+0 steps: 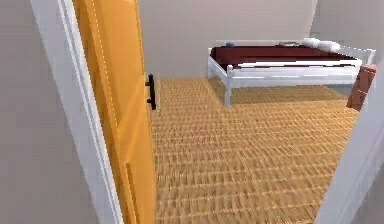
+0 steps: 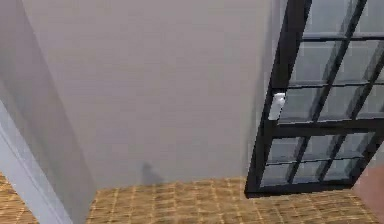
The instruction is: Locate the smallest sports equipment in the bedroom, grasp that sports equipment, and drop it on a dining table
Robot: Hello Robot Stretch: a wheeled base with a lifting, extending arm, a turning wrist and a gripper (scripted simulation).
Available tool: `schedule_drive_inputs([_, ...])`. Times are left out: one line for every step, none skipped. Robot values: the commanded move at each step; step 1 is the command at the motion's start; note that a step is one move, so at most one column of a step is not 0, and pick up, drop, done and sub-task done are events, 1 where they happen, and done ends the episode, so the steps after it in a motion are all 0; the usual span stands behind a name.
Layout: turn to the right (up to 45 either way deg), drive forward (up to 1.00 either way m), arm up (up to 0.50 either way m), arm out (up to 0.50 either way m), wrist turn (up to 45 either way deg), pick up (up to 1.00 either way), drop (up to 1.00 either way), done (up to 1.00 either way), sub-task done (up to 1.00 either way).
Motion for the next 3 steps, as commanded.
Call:
schedule_drive_inputs([12.0, 0.00, 0.00, 0.00, 0.0, 0.00, 0.00, 0.00, 0.00])
schedule_drive_inputs([0.0, 0.45, 0.00, 0.00, 0.0, 0.00, 0.00, 0.00, 0.00])
schedule_drive_inputs([-15.0, 0.00, 0.00, 0.00, 0.0, 0.00, 0.00, 0.00, 0.00])
